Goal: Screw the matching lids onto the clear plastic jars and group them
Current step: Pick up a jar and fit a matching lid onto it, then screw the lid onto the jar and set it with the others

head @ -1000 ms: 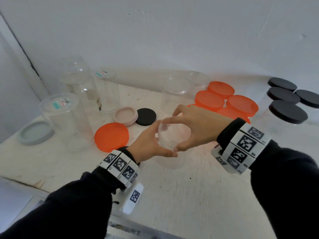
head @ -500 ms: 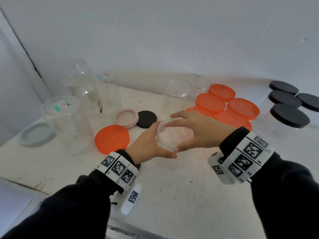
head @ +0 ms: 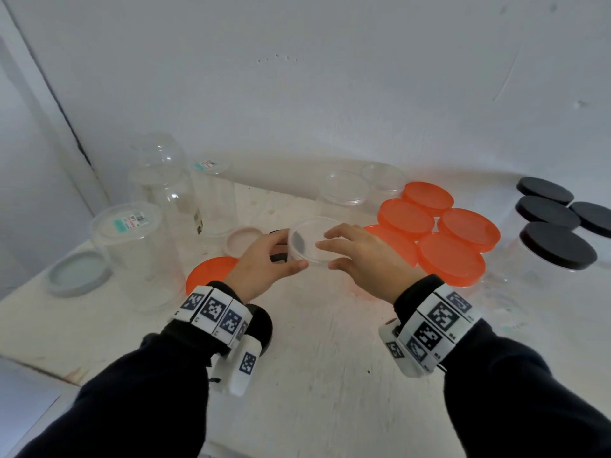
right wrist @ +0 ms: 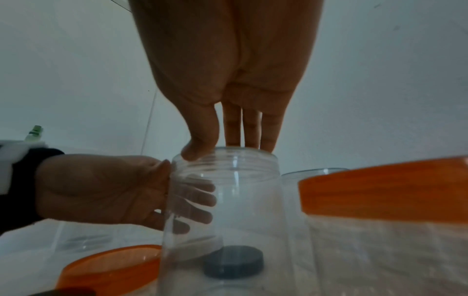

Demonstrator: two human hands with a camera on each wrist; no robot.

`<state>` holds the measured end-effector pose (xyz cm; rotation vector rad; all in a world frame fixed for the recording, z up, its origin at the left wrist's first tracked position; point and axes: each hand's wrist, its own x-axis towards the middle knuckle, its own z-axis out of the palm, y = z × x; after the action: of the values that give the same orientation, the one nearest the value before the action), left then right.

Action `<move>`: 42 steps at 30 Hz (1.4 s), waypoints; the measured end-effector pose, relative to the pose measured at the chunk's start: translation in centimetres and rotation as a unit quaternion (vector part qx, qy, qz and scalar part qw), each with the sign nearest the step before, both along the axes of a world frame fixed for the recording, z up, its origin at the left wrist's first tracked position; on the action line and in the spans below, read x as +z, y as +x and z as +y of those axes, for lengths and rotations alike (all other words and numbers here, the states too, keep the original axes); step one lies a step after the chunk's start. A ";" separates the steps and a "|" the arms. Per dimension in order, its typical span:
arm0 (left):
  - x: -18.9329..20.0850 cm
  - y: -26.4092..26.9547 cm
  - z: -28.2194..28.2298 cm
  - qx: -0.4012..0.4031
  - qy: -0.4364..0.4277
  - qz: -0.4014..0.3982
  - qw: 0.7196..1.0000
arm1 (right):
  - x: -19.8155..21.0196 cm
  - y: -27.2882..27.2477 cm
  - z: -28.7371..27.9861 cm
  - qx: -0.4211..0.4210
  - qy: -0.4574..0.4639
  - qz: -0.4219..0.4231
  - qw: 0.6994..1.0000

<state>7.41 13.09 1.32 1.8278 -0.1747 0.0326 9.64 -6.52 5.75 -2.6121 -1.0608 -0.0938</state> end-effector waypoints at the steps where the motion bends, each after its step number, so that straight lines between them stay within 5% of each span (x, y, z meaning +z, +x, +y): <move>1: -0.1 0.4 0.0 0.016 -0.007 0.006 1.000 | -0.2 0.2 0.0 -0.011 0.003 -0.002 1.000; 7: -0.2 2.5 -0.9 0.061 -0.002 0.021 0.998 | -1.0 0.7 -0.5 -0.051 0.017 -0.004 0.999; 31: 0.9 6.0 -2.4 0.011 0.106 -0.002 0.994 | -1.6 3.1 -1.5 -0.111 0.047 -0.012 0.993; 38: 1.3 3.8 -0.3 0.037 0.240 -0.038 0.969 | -2.2 3.2 -1.6 -0.110 0.075 -0.029 0.991; 42: 0.7 0.8 2.3 -0.016 0.306 -0.041 0.951 | -2.7 3.3 -1.7 -0.109 0.092 -0.041 0.989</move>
<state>8.24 15.37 2.05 2.4449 -0.2976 0.0342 12.98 -8.17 3.01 -2.5638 -0.7485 -0.3347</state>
